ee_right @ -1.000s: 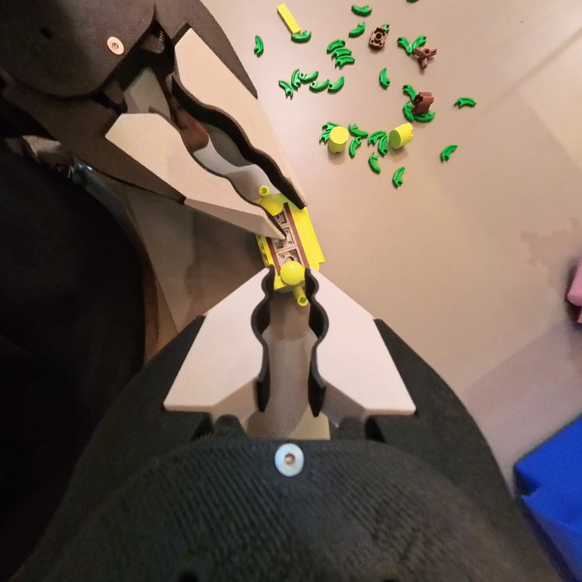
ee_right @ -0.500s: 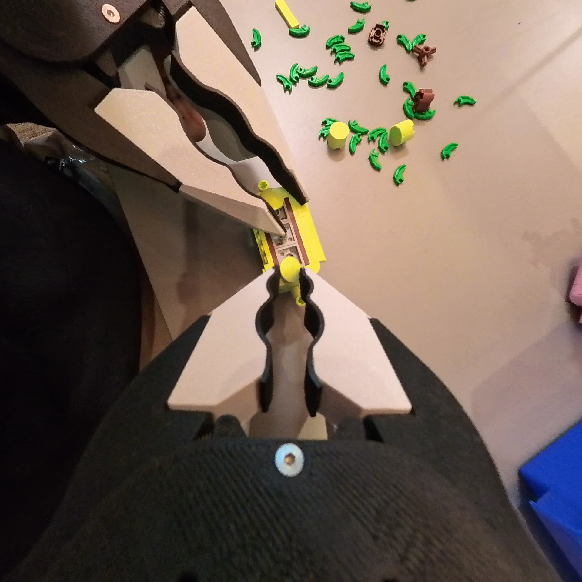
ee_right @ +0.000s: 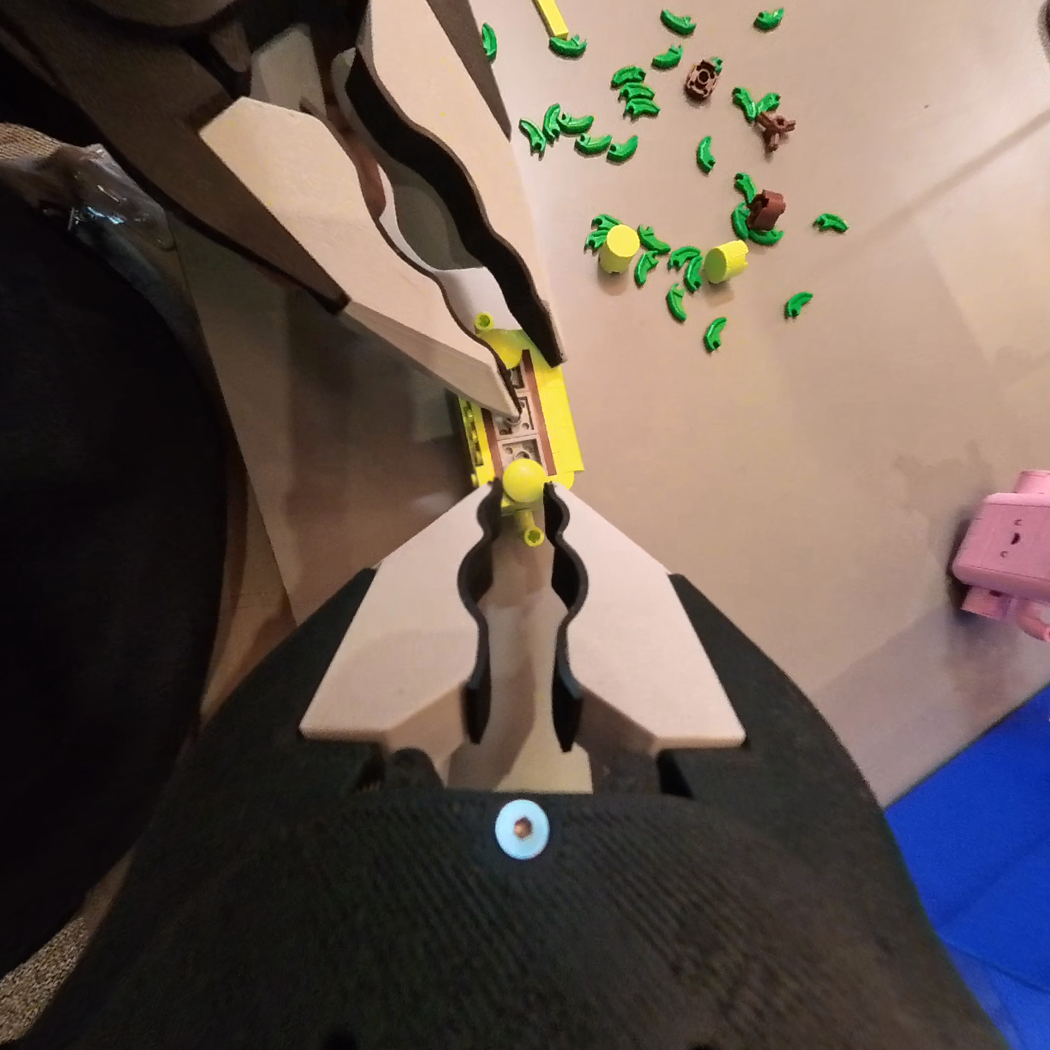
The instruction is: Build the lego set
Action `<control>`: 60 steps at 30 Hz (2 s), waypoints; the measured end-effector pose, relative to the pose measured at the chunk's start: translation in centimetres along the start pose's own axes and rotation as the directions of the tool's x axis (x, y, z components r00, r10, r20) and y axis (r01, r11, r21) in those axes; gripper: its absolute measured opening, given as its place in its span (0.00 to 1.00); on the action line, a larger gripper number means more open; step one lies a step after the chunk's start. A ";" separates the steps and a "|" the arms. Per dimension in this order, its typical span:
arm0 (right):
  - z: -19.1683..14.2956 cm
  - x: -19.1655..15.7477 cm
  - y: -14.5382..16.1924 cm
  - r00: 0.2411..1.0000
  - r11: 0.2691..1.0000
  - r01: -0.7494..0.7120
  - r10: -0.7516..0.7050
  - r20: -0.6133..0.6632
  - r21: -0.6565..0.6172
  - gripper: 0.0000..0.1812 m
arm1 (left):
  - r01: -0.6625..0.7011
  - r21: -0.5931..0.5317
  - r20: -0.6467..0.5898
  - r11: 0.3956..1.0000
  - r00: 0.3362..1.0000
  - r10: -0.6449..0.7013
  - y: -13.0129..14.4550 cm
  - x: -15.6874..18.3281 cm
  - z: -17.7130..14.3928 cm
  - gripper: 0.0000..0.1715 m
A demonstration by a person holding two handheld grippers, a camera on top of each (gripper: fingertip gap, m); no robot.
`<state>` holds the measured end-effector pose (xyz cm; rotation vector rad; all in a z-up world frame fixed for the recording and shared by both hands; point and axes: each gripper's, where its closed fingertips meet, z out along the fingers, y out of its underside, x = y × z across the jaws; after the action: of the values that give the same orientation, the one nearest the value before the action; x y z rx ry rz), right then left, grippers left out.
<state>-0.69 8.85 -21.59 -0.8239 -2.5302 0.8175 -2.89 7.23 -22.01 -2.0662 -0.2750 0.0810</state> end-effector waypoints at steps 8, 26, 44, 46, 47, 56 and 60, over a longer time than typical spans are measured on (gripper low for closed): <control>-0.2 0.1 -0.8 0.999 0.998 -0.025 0.023 0.044 0.056 0.08 | 0.017 0.002 -0.012 1.000 1.000 -0.017 0.0 0.0 0.0 0.13; -0.8 -1.0 -1.3 0.850 0.951 0.279 -0.309 0.428 0.131 0.15 | -0.026 0.000 0.005 1.000 1.000 0.026 0.0 0.2 0.0 0.13; 0.1 -1.0 -0.4 0.781 0.921 0.384 -0.358 0.512 0.058 0.13 | -0.059 -0.003 0.032 0.998 0.998 0.059 0.0 0.1 -0.1 0.13; 0.1 -1.0 -0.4 0.779 0.921 0.385 -0.357 0.516 0.056 0.12 | -0.058 -0.003 0.031 0.998 0.998 0.058 0.1 0.1 -0.1 0.13; 0.1 -0.9 -0.3 0.779 0.920 0.387 -0.358 0.514 0.054 0.11 | -0.057 -0.003 0.031 0.998 0.998 0.057 0.1 0.1 -0.1 0.13; 0.3 -0.8 -0.3 0.786 0.916 0.398 -0.371 0.495 0.055 0.08 | -0.059 -0.003 0.032 0.998 0.998 0.059 0.0 0.1 -0.1 0.13; 0.2 -0.8 -0.3 0.794 0.921 0.387 -0.361 0.489 0.050 0.07 | -0.060 -0.003 0.033 0.998 0.998 0.060 0.0 0.1 -0.1 0.13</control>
<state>-0.31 8.07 -21.73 -0.0966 -3.0225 0.9111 -2.74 7.18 -22.01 -2.0773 -0.2334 0.1517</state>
